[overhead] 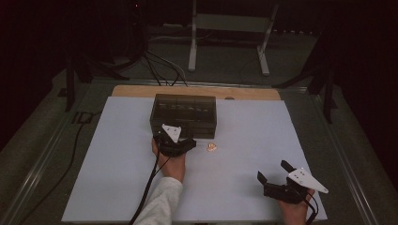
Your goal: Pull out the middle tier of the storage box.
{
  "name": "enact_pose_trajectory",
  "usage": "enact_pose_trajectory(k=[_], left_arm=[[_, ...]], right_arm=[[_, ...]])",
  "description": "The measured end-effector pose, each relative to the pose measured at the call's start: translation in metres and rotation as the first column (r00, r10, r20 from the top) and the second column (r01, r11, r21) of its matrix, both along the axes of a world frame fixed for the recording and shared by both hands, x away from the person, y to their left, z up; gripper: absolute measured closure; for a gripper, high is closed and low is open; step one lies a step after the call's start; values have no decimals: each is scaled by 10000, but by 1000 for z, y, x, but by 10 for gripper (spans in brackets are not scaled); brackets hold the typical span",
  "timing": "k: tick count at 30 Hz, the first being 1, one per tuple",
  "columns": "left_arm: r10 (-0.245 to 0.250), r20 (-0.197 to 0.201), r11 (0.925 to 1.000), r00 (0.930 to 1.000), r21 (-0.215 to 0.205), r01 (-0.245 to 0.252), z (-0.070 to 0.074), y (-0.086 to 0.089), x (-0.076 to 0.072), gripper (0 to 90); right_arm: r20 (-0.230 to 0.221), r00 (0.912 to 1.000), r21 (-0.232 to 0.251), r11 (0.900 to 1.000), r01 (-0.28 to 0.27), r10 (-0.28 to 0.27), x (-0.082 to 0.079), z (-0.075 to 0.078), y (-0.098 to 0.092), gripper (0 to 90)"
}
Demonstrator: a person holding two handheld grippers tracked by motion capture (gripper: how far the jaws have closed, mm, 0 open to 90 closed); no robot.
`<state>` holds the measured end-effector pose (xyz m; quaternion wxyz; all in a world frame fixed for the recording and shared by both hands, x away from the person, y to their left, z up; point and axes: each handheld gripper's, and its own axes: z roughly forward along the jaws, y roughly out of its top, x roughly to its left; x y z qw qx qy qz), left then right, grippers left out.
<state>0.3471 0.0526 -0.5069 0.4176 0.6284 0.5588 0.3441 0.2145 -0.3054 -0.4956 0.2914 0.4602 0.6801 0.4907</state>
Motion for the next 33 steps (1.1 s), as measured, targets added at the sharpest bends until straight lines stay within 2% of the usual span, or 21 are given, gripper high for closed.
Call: enact_pose_trajectory(k=[5,7,8,11,13,16,20,29,33], left_arm=[[33,-185,10000,9998,-71,-34,-2,-6,0,80],[61,-212,10000,9998,2,-61,-3,-7,-1,134],[132,-161,9998,9998,174,-129,-4,-10,-2,134],[316,-226,9994,9992,170,-312,-5,-12,-3,259],[203,-261,9997,9995,101,-201,-6,-13,-3,357],[268,-224,9993,9994,279,-262,-7,-16,-4,422],[392,-307,9988,9988,307,-383,-9,-17,-3,487],[433,-490,9988,9979,244,-422,-14,-19,0,544],[526,-432,9983,9977,280,-514,-15,-22,0,558]], right_arm=[[-3,10000,11,10000,13,-13,0,0,0,1],[-8,10000,1,10000,5,-5,0,0,0,0],[-12,10000,-6,10000,3,-3,0,0,0,1],[-14,10000,-24,10000,-2,2,0,0,0,0],[-17,10000,-44,10000,1,-1,0,0,0,0],[0,10000,-48,10000,3,-3,0,0,0,1],[3,10000,-45,10000,2,-2,0,0,0,0],[-13,10000,-42,10000,36,-37,0,0,0,0],[-44,10000,-43,10000,62,-62,0,0,0,0]])
